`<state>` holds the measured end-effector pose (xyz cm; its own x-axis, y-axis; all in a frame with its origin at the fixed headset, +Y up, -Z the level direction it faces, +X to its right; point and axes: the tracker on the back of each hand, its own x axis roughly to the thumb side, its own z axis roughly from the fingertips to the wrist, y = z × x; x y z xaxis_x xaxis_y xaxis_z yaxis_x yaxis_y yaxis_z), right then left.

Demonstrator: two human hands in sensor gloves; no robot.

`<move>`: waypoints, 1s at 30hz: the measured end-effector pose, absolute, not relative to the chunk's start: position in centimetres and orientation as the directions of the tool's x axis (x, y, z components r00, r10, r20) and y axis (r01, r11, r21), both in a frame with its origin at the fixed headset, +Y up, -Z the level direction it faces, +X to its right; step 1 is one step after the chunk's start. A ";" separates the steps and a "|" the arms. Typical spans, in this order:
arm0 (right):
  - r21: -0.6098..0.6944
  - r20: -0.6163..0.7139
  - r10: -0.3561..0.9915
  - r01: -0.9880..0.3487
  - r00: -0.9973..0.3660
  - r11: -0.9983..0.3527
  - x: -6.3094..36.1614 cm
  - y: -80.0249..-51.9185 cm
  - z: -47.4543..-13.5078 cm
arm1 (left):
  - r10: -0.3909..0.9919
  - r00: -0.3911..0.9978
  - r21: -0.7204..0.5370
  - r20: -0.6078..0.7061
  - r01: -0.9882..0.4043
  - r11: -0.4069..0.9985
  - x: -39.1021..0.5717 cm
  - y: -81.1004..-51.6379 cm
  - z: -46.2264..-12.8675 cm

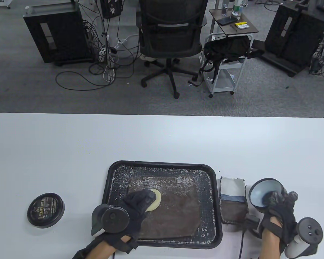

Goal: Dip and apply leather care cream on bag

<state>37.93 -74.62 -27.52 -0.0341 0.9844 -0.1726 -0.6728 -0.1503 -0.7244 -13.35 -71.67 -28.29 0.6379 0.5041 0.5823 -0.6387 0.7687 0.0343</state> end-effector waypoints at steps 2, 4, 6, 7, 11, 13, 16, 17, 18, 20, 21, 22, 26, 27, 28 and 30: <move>-0.739 -0.193 0.981 -0.662 0.028 -0.127 38.8 -75.5 -27.4 | 0.505 0.640 0.034 0.579 -0.638 0.770 -13.4 -71.7 -28.3; -0.747 -0.217 0.973 -0.655 0.078 -0.114 39.3 -76.3 -27.3 | 0.506 0.640 0.031 0.578 -0.637 0.771 -13.4 -71.6 -28.3; -0.750 -0.241 0.963 -0.653 0.124 -0.103 39.8 -77.0 -27.3 | 0.506 0.643 0.029 0.575 -0.634 0.773 -13.4 -71.6 -28.3; -0.754 -0.234 0.962 -0.651 0.143 -0.087 40.0 -77.4 -27.2 | 0.505 0.645 0.028 0.573 -0.631 0.775 -13.4 -71.7 -28.3; -0.767 -0.269 0.957 -0.626 0.111 -0.143 40.4 -77.5 -27.1 | 0.504 0.651 0.024 0.568 -0.625 0.780 -13.3 -71.6 -28.3; -0.772 -0.311 0.949 -0.595 0.046 -0.224 40.5 -77.3 -27.1 | 0.503 0.654 0.025 0.564 -0.623 0.782 -13.4 -71.6 -28.3; -0.756 -0.349 0.934 -0.568 -0.072 -0.326 40.4 -76.5 -27.3 | 0.503 0.657 0.026 0.562 -0.621 0.783 -13.4 -71.6 -28.3; -0.750 -0.365 0.926 -0.559 -0.095 -0.353 40.3 -76.3 -27.4 | 0.502 0.659 0.026 0.561 -0.620 0.785 -13.4 -71.7 -28.4; -0.725 -0.404 0.900 -0.543 -0.163 -0.424 40.1 -75.9 -27.5 | 0.501 0.659 0.022 0.561 -0.617 0.787 -13.4 -71.7 -28.4; -0.679 -0.436 0.867 -0.544 -0.242 -0.493 39.8 -75.6 -27.8 | 0.500 0.660 0.020 0.561 -0.614 0.789 -13.3 -71.7 -28.4; -0.657 -0.448 0.855 -0.552 -0.263 -0.514 39.7 -75.5 -28.0 | 0.497 0.662 0.020 0.561 -0.611 0.791 -13.3 -71.7 -28.4; -0.637 -0.454 0.847 -0.563 -0.278 -0.526 39.5 -75.4 -28.2 | 0.496 0.663 0.021 0.560 -0.610 0.792 -13.3 -71.7 -28.4; -0.585 -0.482 0.814 -0.572 -0.326 -0.575 39.3 -75.0 -28.6 | 0.491 0.672 0.022 0.554 -0.602 0.798 -13.4 -71.7 -28.4; -0.578 -0.488 0.801 -0.560 -0.346 -0.594 39.1 -74.8 -28.6 | 0.491 0.674 0.023 0.551 -0.600 0.799 -13.4 -71.7 -28.4; -0.576 -0.490 0.792 -0.547 -0.365 -0.608 39.1 -74.6 -28.6 | 0.491 0.676 0.023 0.550 -0.599 0.800 -13.4 -71.7 -28.4; -0.562 -0.483 0.760 -0.512 -0.435 -0.650 38.7 -73.9 -28.7 | 0.490 0.682 0.026 0.543 -0.597 0.802 -13.4 -71.7 -28.4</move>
